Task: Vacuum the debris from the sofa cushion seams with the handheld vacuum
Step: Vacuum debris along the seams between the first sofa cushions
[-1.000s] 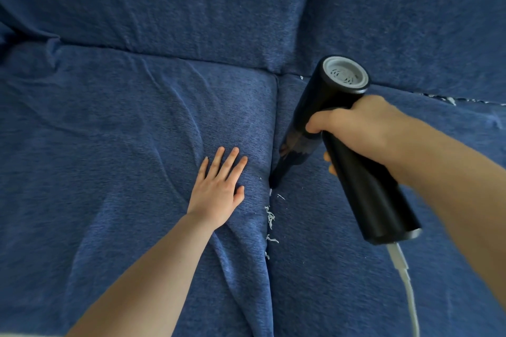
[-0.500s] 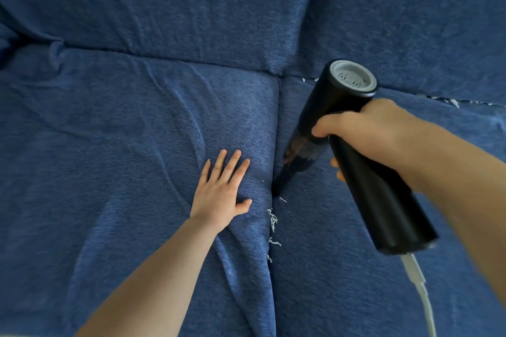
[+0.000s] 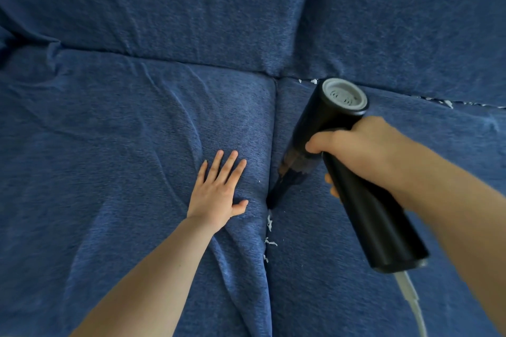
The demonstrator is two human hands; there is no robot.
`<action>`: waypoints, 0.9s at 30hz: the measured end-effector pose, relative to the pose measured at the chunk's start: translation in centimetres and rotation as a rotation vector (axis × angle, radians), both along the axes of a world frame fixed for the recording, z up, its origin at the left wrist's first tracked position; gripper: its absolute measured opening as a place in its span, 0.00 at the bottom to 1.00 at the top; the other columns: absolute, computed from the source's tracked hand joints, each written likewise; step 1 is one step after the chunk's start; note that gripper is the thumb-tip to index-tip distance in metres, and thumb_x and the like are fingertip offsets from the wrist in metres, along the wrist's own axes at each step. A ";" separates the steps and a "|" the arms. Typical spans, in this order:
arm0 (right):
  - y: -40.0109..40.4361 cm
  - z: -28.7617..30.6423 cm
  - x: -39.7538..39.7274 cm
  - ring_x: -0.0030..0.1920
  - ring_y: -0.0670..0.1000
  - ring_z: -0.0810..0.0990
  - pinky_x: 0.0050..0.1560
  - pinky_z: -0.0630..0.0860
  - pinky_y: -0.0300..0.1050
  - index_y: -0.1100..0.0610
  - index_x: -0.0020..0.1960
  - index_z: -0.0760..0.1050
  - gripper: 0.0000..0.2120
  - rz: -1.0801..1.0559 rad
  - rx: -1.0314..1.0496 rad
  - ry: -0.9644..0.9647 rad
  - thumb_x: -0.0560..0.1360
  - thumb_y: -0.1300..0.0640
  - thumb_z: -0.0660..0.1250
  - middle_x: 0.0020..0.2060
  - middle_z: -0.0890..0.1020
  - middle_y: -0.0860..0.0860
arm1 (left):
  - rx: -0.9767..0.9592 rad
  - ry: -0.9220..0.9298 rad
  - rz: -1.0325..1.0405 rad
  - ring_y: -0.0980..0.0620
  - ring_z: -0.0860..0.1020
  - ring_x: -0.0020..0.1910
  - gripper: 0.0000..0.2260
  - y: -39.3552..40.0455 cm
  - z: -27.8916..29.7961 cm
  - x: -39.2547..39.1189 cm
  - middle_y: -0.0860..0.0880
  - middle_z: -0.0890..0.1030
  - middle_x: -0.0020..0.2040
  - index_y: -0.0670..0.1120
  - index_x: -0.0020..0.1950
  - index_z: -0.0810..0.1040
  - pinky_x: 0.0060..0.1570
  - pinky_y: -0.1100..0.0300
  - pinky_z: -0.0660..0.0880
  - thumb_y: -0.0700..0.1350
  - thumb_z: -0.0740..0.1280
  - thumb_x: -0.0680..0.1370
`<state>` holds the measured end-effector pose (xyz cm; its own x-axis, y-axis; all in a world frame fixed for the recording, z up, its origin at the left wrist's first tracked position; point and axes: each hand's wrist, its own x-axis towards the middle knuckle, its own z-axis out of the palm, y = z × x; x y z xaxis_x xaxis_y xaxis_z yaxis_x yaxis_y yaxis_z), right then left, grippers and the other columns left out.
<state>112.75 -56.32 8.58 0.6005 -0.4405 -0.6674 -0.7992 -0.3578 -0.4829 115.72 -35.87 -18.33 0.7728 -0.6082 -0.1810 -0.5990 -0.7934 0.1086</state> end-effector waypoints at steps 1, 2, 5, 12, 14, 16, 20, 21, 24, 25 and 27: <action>0.1 -0.3 -0.2 0.27 0.61 0.84 0.34 0.84 0.54 0.65 0.41 0.78 0.14 -0.001 -0.002 0.005 0.67 0.53 0.75 0.27 0.83 0.60 | 0.001 0.004 0.002 0.43 0.46 0.79 0.40 0.0 0.1 0.0 0.49 0.48 0.80 0.51 0.80 0.51 0.76 0.43 0.48 0.64 0.61 0.74; 0.2 -0.4 -0.4 0.28 0.61 0.84 0.34 0.84 0.55 0.65 0.41 0.78 0.14 -0.006 -0.002 0.009 0.67 0.53 0.75 0.27 0.84 0.60 | 0.007 0.009 0.001 0.44 0.45 0.79 0.40 0.0 0.2 0.0 0.49 0.48 0.81 0.51 0.80 0.50 0.76 0.43 0.47 0.64 0.62 0.74; -0.3 0.2 -0.7 0.28 0.60 0.84 0.32 0.83 0.52 0.64 0.41 0.78 0.14 -0.011 0.012 0.005 0.68 0.53 0.75 0.26 0.83 0.59 | 0.004 0.004 0.003 0.43 0.45 0.79 0.40 0.0 0.2 0.0 0.49 0.48 0.80 0.51 0.80 0.50 0.76 0.43 0.48 0.64 0.63 0.74; 0.8 -0.4 -1.5 0.35 0.63 0.85 0.43 0.84 0.60 0.62 0.42 0.78 0.19 -0.008 -0.026 0.006 0.61 0.48 0.74 0.31 0.85 0.60 | 0.003 -0.008 0.008 0.43 0.48 0.79 0.40 0.0 0.2 -0.2 0.49 0.50 0.80 0.50 0.80 0.52 0.76 0.42 0.51 0.64 0.64 0.73; 0.8 -0.3 -1.6 0.31 0.62 0.85 0.41 0.84 0.60 0.63 0.41 0.79 0.16 -0.009 -0.009 0.018 0.64 0.50 0.75 0.28 0.84 0.59 | 0.000 -0.010 0.007 0.43 0.48 0.79 0.40 0.0 0.2 -0.2 0.49 0.50 0.80 0.50 0.80 0.52 0.76 0.42 0.51 0.63 0.64 0.73; 0.3 0.4 -1.6 0.30 0.61 0.85 0.40 0.84 0.59 0.63 0.39 0.79 0.14 0.006 -0.013 0.012 0.66 0.51 0.75 0.27 0.84 0.59 | 0.003 -0.016 0.011 0.42 0.49 0.79 0.41 0.0 0.1 -0.2 0.48 0.51 0.80 0.50 0.80 0.53 0.76 0.42 0.52 0.63 0.66 0.73; -0.4 2.0 -1.4 0.28 0.61 0.85 0.38 0.84 0.58 0.63 0.40 0.79 0.15 0.016 -0.018 -0.068 0.67 0.51 0.75 0.26 0.83 0.58 | -0.016 -0.049 0.018 0.41 0.54 0.78 0.41 -0.1 -0.1 -0.3 0.47 0.57 0.79 0.49 0.78 0.59 0.74 0.41 0.56 0.63 0.67 0.71; -0.5 2.3 -1.3 0.28 0.61 0.84 0.38 0.84 0.58 0.63 0.40 0.79 0.15 0.005 -0.011 -0.093 0.67 0.51 0.75 0.26 0.83 0.58 | -0.017 -0.054 0.017 0.41 0.54 0.78 0.40 -0.1 -0.2 -0.3 0.47 0.57 0.79 0.49 0.78 0.59 0.74 0.41 0.56 0.63 0.66 0.71; -0.3 2.5 -1.0 0.26 0.60 0.84 0.37 0.84 0.58 0.62 0.40 0.79 0.14 -0.017 0.017 -0.118 0.67 0.51 0.75 0.25 0.83 0.57 | -0.018 -0.065 0.015 0.41 0.55 0.78 0.40 -0.1 -0.2 -0.3 0.47 0.57 0.79 0.48 0.78 0.59 0.74 0.41 0.57 0.64 0.65 0.71; -0.1 2.5 -0.9 0.26 0.60 0.83 0.37 0.84 0.57 0.62 0.40 0.79 0.14 -0.016 0.022 -0.119 0.67 0.51 0.74 0.25 0.83 0.57 | -0.017 -0.061 0.016 0.41 0.55 0.78 0.40 0.0 -0.2 -0.3 0.47 0.58 0.79 0.48 0.78 0.59 0.74 0.40 0.57 0.64 0.66 0.70; 0.2 2.3 -0.8 0.26 0.60 0.83 0.36 0.84 0.58 0.63 0.40 0.79 0.14 -0.009 0.020 -0.118 0.67 0.51 0.74 0.25 0.83 0.57 | -0.015 -0.050 0.016 0.41 0.54 0.78 0.41 0.0 -0.2 -0.3 0.47 0.57 0.79 0.49 0.78 0.58 0.74 0.41 0.56 0.63 0.66 0.71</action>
